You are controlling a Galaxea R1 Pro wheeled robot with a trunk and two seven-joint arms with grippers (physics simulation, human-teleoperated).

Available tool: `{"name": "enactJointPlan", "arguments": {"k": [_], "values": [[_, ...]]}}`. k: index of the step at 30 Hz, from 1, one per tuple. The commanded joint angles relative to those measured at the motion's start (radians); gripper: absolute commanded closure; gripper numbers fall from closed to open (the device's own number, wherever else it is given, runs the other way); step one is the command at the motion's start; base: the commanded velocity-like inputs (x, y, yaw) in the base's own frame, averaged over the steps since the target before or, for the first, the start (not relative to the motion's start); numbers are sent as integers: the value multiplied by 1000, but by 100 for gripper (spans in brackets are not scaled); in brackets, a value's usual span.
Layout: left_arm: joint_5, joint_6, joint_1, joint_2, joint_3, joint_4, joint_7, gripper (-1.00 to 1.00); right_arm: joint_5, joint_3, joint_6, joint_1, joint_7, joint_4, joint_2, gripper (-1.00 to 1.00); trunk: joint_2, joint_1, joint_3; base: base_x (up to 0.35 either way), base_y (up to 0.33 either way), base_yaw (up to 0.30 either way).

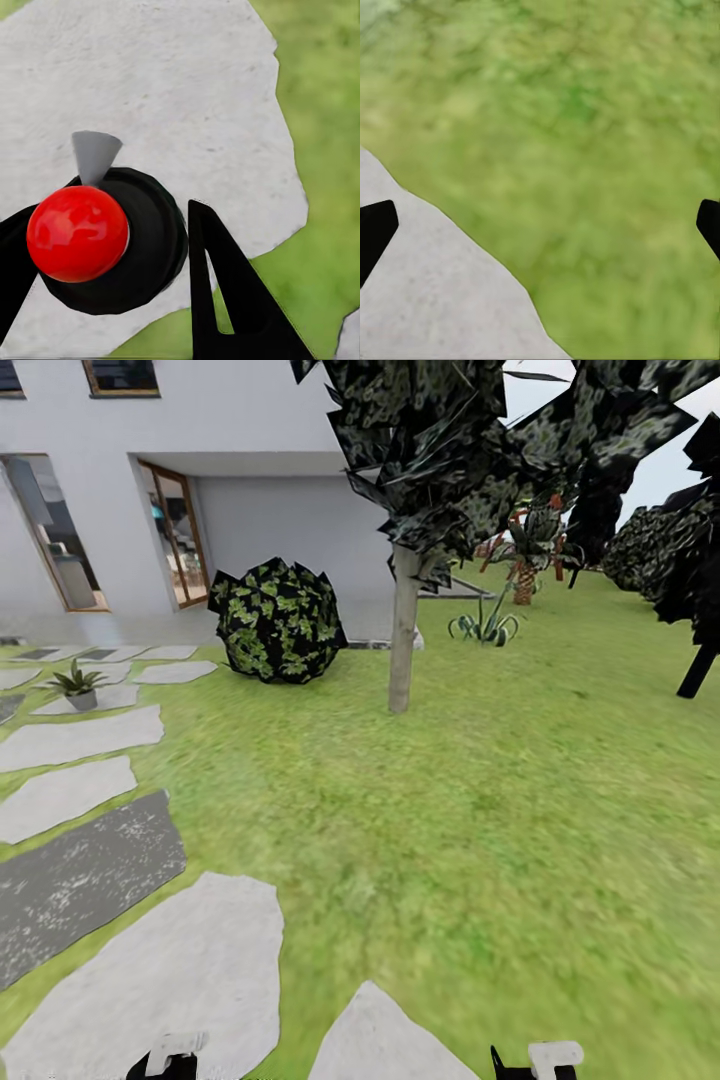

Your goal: Pick up the pesticide atomizer in the garden and spray insectifuge to fully cover both potted plants in the garden.

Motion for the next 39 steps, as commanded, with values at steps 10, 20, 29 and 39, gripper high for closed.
{"name": "enactJointPlan", "arguments": {"k": [10, 20, 29, 39], "values": [[6, -3, -1, 0, 0, 2, -2, 100, 4, 0, -3, 0, -1, 1, 0, -100, 0, 0, 9, 0, 0, 234], [5, -3, -1, 0, 0, 3, -2, 100, 5, 0, -3, 0, -1, 2, 0, -100, 0, 0, 18, 0, 0, 234], [6, -3, -1, 0, 0, 3, -1, 100, 5, 0, -3, 0, -1, 2, 0, -100, 0, 0, 27, 0, 46, 234], [6, -2, -1, 0, 0, 3, -1, 100, 5, 0, -3, 0, 0, 2, 0, -100, 0, 0, 36, 2, 277, 234]]}}
